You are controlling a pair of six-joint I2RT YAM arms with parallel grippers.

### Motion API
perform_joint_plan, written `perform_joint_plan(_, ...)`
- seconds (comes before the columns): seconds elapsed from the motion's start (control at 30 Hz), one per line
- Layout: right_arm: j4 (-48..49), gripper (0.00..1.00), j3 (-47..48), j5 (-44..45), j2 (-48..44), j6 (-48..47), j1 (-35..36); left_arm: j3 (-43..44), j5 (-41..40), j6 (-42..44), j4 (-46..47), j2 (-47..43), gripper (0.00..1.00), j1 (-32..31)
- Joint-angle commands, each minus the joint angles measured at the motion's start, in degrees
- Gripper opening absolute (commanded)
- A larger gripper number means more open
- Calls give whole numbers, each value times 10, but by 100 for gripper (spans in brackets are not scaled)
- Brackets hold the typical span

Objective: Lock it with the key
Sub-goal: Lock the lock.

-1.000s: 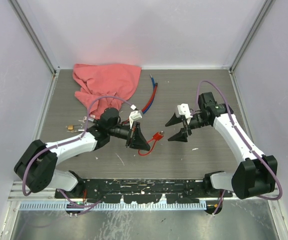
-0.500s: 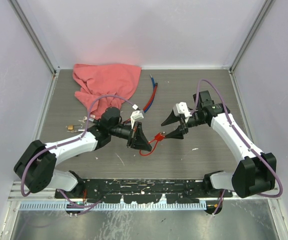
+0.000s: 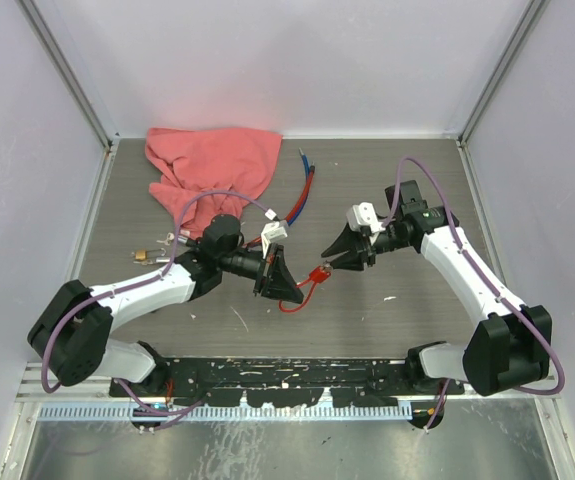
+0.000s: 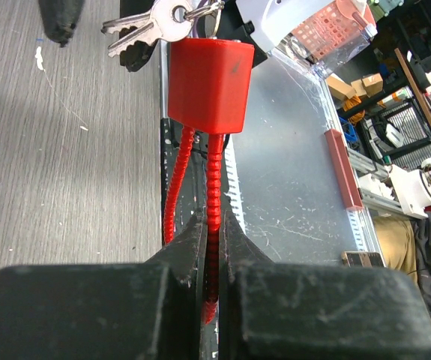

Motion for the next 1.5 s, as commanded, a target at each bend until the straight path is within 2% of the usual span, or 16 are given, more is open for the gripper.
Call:
perform_joint_plan(0.0,-40,31,32,-50,-18,-53,5,18,9,2,24,-21,0,-3)
perform_joint_plan(0.33,-246,7,97,-79,30,-259,11,18,10,4,23,-16,0,-3)
perform_joint_plan(0.5,-340,5,129,-78,58,-359,11,16,10,4,19,-18,0,-3)
perform_joint_plan(0.8,-327,5,169,-4,52,-391,11,19,22,10,6,-15,0,-2)
perform_joint_plan(1.03,-193,4,171,98,-5,-284,19,42,22,45,-60,-10,0,-2)
perform_joint_plan(1.27,-261,4,230,172,-1,-340,43,93,3,127,-190,-4,0,1)
perform_joint_plan(1.47,-290,7,261,241,-10,-353,70,138,-36,187,-288,-1,0,11)
